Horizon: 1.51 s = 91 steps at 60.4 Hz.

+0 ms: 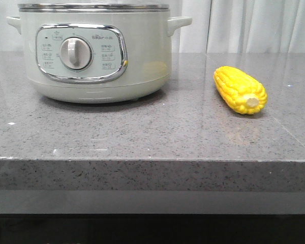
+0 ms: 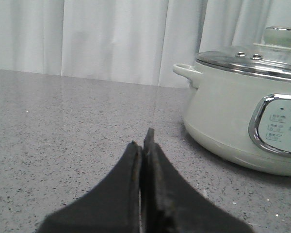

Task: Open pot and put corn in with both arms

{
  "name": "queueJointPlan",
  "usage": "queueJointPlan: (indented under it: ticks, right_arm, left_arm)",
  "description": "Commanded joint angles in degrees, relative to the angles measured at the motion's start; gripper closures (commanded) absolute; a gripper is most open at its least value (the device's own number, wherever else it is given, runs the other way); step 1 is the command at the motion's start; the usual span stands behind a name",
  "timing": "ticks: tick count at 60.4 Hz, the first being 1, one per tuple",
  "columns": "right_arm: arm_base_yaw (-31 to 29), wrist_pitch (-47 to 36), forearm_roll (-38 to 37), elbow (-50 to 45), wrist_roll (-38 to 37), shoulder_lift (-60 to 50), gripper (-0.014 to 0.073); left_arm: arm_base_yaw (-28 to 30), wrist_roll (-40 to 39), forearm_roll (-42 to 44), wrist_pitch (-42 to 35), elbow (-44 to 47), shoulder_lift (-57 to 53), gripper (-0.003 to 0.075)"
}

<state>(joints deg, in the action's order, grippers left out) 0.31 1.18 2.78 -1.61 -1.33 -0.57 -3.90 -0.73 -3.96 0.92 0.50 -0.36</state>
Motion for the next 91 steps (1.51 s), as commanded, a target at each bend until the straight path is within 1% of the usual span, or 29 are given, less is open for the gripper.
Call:
queueJointPlan:
  ticks: [1, 36, 44, 53, 61, 70, 79, 86, 91]
  right_arm:
    - [-0.38, -4.6, -0.5, 0.67, 0.1, -1.24, 0.0662]
    - [-0.39, -4.65, -0.53, 0.67, 0.1, -1.24, 0.0662]
    - [-0.39, -7.44, -0.53, 0.67, 0.1, -1.24, 0.0662]
    - [-0.39, -7.71, -0.48, 3.09, 0.1, -1.24, 0.0662]
    - [-0.39, -4.04, -0.48, 9.83, 0.1, -1.12, 0.0662]
    - [-0.39, 3.63, -0.48, 19.45, 0.1, 1.24, 0.0662]
    - [-0.39, 11.96, -0.48, 29.88, 0.15, 6.96, 0.0662]
    - [-0.39, 17.6, -0.48, 35.69, 0.15, 12.13, 0.0662]
    - [-0.39, 22.32, -0.48, 39.4, 0.15, 16.39, 0.0662]
  left_arm:
    - [0.09, -0.07, -0.43, -4.8, 0.61, -0.71, 0.0741]
    - [0.09, -0.07, -0.43, -4.93, 0.61, -0.71, 0.0741]
    - [0.09, -0.07, -0.47, -7.86, 0.49, -0.71, 0.0741]
    - [0.09, -0.07, -0.71, -7.67, -3.18, -0.71, 0.0741]
    - [0.09, -0.07, -0.71, -2.46, -11.4, 0.14, 0.0741]
    - [0.09, -0.07, -0.71, 5.7, -23.07, 4.6, 0.0741]
    - [0.09, 0.09, -0.71, 14.69, -33.55, 12.08, 0.0741]
    - [0.09, 0.09, -0.71, 19.52, -39.98, 18.27, 0.0741]
    - [0.09, 0.09, -0.71, 24.34, -43.96, 22.68, 0.0741]
